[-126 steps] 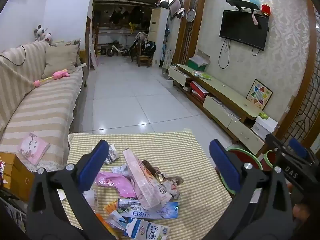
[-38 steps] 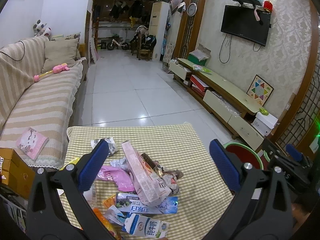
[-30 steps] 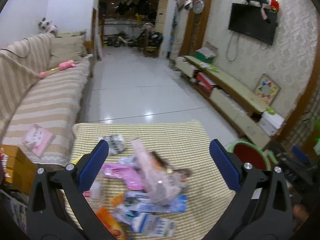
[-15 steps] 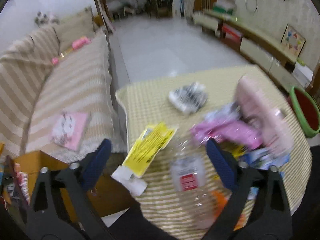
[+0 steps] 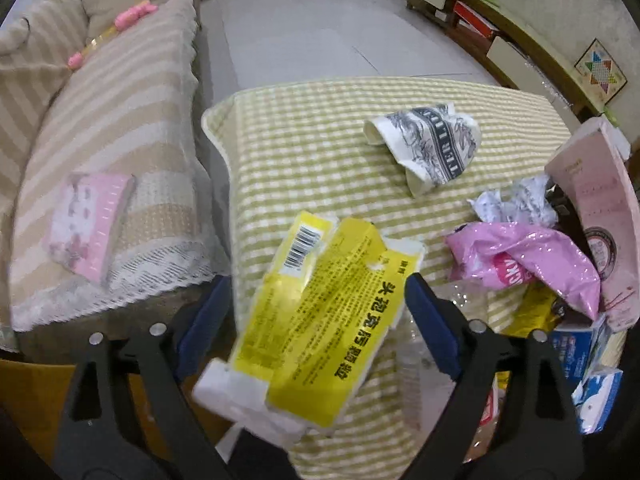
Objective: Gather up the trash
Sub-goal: 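Grasp the yellow wrapper with the left tool while the right tool grasps the pink snack box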
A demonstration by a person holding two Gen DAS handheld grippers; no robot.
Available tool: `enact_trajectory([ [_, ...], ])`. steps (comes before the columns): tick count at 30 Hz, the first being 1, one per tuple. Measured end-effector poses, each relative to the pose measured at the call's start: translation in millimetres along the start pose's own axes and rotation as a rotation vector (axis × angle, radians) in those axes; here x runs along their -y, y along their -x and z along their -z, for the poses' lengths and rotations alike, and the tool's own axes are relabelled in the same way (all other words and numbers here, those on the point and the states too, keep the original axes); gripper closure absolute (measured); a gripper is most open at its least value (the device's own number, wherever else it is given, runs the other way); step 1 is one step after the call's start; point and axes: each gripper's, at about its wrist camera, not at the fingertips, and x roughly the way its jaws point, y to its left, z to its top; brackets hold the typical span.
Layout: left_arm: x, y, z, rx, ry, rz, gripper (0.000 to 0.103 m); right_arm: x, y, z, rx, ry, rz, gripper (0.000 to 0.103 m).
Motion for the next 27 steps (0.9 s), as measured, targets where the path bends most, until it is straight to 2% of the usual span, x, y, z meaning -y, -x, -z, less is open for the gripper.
enact_trajectory([
  [3, -6, -1, 1, -0.020, 0.068, 0.058, 0.020, -18, -8, -5, -0.007, 0.051, -0.044, 0.007],
  [5, -4, 2, 6, -0.029, 0.072, 0.101, 0.023, -27, -14, -9, -0.023, 0.077, -0.085, 0.007],
  [8, 2, 7, 17, -0.029, 0.057, 0.114, 0.023, -39, -23, -12, -0.039, 0.100, -0.149, 0.007],
  [11, 1, 3, 22, -0.031, 0.114, 0.156, 0.024, -54, -37, -15, -0.067, 0.128, -0.204, 0.007],
  [15, 6, 6, 22, -0.014, 0.116, 0.151, 0.030, -79, -61, -13, -0.147, 0.212, -0.239, 0.008],
  [17, 5, 6, 22, -0.005, 0.105, 0.128, 0.030, -90, -70, -8, -0.164, 0.261, -0.240, 0.013],
  [19, 5, 4, 22, -0.002, 0.096, 0.097, 0.028, -99, -83, -1, -0.195, 0.305, -0.219, 0.026],
  [22, 5, -1, 22, -0.009, 0.093, 0.085, 0.014, -98, -102, 7, -0.247, 0.313, -0.186, 0.029],
  [24, 8, -5, 22, -0.015, 0.081, 0.065, 0.014, -94, -108, 11, -0.260, 0.279, -0.208, 0.047],
  [25, 11, -6, 22, -0.010, 0.073, 0.051, 0.022, -90, -107, 10, -0.250, 0.260, -0.222, 0.047],
  [26, 12, -4, 23, -0.003, 0.064, 0.039, 0.038, -88, -104, 10, -0.245, 0.253, -0.232, 0.048],
  [27, 14, -2, 24, 0.005, 0.050, 0.019, 0.044, -86, -101, 10, -0.239, 0.246, -0.245, 0.050],
])
